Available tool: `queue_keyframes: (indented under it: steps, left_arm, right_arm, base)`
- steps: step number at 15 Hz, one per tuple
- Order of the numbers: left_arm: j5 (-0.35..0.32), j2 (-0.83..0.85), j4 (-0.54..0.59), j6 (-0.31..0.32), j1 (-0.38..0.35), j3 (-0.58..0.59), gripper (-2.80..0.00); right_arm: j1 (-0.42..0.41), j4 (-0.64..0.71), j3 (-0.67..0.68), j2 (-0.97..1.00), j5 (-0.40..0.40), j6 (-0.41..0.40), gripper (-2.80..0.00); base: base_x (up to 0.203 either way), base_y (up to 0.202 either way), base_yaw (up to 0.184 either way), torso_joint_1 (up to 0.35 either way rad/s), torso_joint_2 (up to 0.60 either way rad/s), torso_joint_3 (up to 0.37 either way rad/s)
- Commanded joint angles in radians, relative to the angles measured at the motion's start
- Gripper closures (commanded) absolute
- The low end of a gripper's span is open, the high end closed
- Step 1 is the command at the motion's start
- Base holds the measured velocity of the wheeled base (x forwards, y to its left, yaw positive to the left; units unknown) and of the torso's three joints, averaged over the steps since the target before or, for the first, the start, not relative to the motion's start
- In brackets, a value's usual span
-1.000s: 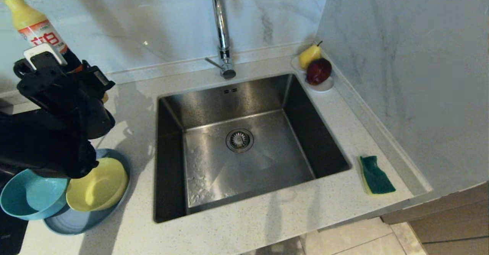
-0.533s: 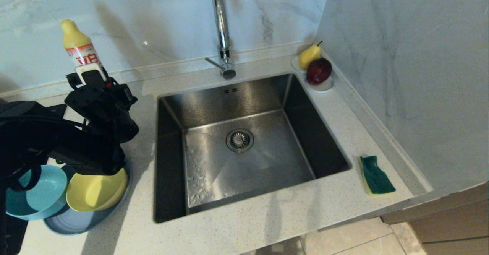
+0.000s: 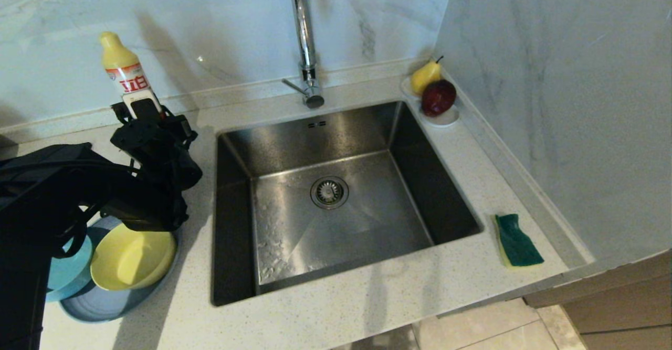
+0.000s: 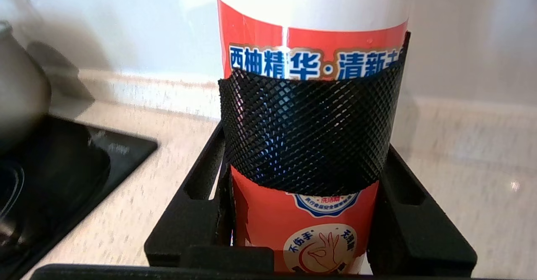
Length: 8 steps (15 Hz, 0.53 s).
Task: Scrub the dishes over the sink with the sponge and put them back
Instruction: Place the dish soap on the table
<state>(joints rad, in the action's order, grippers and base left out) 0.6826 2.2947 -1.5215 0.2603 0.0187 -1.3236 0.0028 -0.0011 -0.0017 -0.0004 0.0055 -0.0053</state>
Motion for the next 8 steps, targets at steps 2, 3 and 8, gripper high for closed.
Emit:
queue_keyframes:
  steps: [2,3,8]
  left_arm:
    - [0.005,0.022,-0.008,0.009,-0.002,-0.081,0.00]
    - [0.005,0.036,-0.008,0.010,-0.003,-0.100,0.00]
    - [0.005,0.105,-0.008,0.010,-0.010,-0.174,0.00]
  right_arm:
    - [0.000,0.000,0.000,-0.001,0.001,-0.001,0.00]
    - [0.000,0.000,0.000,-0.001,0.001,-0.001,0.00]
    - [0.000,0.000,0.000,-0.001,0.001,-0.001,0.00]
  base:
    - [0.000,0.000,0.000,0.000,0.00,0.000]
    - [0.000,0.000,0.000,0.000,0.00,0.000]
    - [0.000,0.000,0.000,0.000,0.00,0.000]
